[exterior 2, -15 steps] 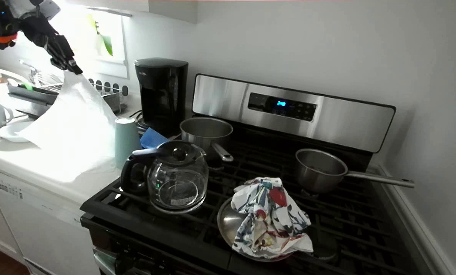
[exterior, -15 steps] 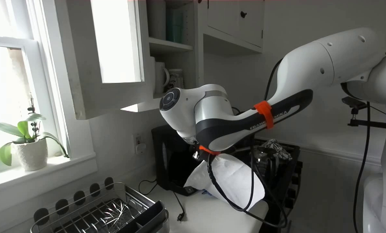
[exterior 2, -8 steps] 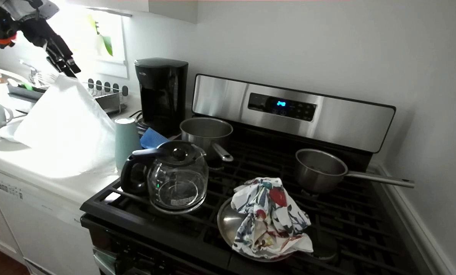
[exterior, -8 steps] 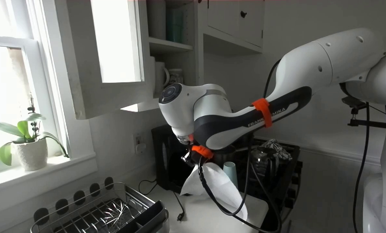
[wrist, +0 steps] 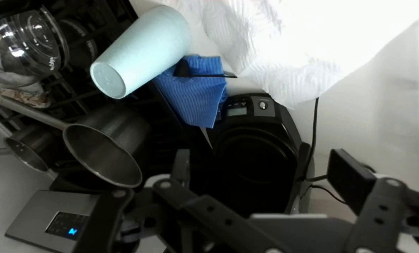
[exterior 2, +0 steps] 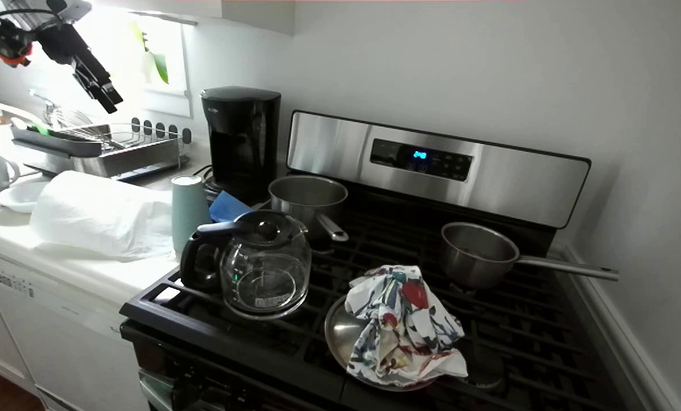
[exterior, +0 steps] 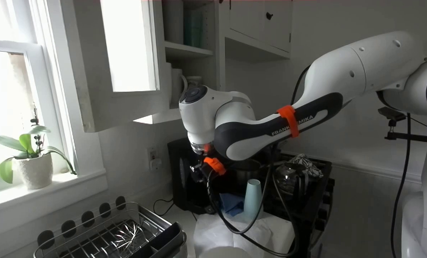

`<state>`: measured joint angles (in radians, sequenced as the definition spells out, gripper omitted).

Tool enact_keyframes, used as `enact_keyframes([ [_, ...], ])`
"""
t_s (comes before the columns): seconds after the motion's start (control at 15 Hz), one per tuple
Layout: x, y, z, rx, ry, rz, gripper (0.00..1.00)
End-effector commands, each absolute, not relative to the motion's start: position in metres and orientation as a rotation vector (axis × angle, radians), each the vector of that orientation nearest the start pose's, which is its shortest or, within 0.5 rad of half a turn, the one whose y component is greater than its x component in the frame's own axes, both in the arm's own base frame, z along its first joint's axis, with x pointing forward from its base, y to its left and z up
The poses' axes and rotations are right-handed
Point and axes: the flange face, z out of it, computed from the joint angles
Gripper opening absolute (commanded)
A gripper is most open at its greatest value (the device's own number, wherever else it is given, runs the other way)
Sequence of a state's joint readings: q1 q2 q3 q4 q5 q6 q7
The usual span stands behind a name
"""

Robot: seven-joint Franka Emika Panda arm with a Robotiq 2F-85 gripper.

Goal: Use the paper towel to wipe the counter

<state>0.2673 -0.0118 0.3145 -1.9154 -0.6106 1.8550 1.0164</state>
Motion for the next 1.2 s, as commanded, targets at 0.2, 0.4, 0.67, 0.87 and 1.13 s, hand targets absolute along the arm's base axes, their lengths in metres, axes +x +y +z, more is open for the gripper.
enact_keyframes([
  [0.2,0.472,0.262,0.539,-3.303,0.521,-0.627,1.00],
  [0.4,0.448,0.262,0.575,-3.238,0.438,-0.661,1.00],
  [0.67,0.436,0.247,0.567,-3.164,0.322,-0.526,1.00],
  [0.87,0.439,0.229,0.530,-3.106,0.284,-0.418,1.00],
  [1.13,0.445,0.209,0.477,-3.067,0.238,-0.317,1.00],
])
